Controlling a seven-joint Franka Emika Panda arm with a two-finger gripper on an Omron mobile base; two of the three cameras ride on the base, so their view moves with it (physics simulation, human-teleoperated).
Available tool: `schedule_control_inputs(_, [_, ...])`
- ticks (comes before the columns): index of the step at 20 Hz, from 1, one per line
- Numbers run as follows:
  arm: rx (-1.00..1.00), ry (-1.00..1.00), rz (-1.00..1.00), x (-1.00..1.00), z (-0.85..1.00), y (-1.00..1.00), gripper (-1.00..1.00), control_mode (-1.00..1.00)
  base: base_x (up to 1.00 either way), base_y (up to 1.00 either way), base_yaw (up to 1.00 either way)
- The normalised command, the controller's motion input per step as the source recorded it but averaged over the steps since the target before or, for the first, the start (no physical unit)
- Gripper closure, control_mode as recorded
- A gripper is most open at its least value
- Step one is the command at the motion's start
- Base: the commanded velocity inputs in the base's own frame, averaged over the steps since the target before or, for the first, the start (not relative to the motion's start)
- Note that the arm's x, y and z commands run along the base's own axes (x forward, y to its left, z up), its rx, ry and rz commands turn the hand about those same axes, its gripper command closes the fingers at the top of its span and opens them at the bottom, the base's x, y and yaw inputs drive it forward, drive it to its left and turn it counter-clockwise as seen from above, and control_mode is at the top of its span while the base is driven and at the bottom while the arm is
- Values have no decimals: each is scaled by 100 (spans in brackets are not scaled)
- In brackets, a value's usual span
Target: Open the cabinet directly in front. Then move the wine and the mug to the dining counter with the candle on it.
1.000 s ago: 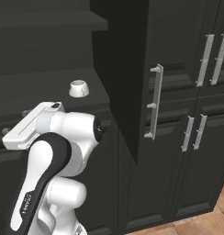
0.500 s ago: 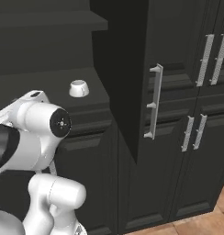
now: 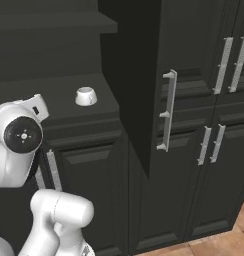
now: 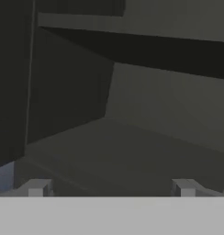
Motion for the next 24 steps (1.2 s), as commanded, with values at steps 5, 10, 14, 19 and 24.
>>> schedule_control_inputs(5, [0, -5, -23, 8, -17, -21, -100, -100, 0, 0, 0])
schedule_control_inputs(10, [0, -7, -20, 21, -28, -11, -100, -100, 0, 0, 0])
schedule_control_inputs(14, [0, -5, -18, 33, -39, -6, -100, -100, 0, 0, 0])
schedule_control_inputs(19, [0, -5, -14, 32, -38, -12, -100, -100, 0, 0, 0])
schedule_control_inputs(24, [0, -5, -6, 33, -30, -23, -100, -100, 0, 0, 0])
